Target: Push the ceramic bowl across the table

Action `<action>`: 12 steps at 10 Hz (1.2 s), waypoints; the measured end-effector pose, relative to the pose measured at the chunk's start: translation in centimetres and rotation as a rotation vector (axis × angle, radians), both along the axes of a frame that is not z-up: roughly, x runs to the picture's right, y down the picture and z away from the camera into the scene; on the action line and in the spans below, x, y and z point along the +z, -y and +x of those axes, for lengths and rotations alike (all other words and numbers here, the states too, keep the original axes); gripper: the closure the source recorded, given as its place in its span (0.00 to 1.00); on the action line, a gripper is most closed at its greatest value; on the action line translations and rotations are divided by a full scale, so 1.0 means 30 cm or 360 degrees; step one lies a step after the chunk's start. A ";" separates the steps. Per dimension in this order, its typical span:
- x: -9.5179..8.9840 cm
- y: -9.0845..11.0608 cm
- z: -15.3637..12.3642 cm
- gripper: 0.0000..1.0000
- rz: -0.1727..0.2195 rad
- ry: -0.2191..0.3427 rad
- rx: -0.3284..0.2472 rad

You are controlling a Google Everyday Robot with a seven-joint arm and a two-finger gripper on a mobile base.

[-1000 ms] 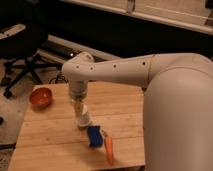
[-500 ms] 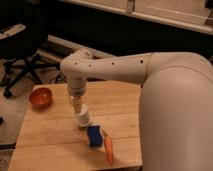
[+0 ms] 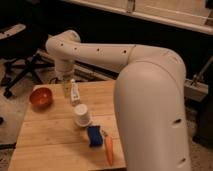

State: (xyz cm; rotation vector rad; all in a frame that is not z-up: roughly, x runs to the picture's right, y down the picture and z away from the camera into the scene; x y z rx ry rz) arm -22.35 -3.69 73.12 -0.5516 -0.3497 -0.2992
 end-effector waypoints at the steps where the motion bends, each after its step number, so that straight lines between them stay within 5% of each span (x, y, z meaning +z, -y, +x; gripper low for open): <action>1: 0.032 0.034 -0.024 0.20 0.0005 0.0012 -0.0024; 6: 0.265 0.208 -0.202 0.20 0.0137 0.0142 0.0007; 12: 0.369 0.246 -0.298 0.20 0.0284 0.0155 0.0102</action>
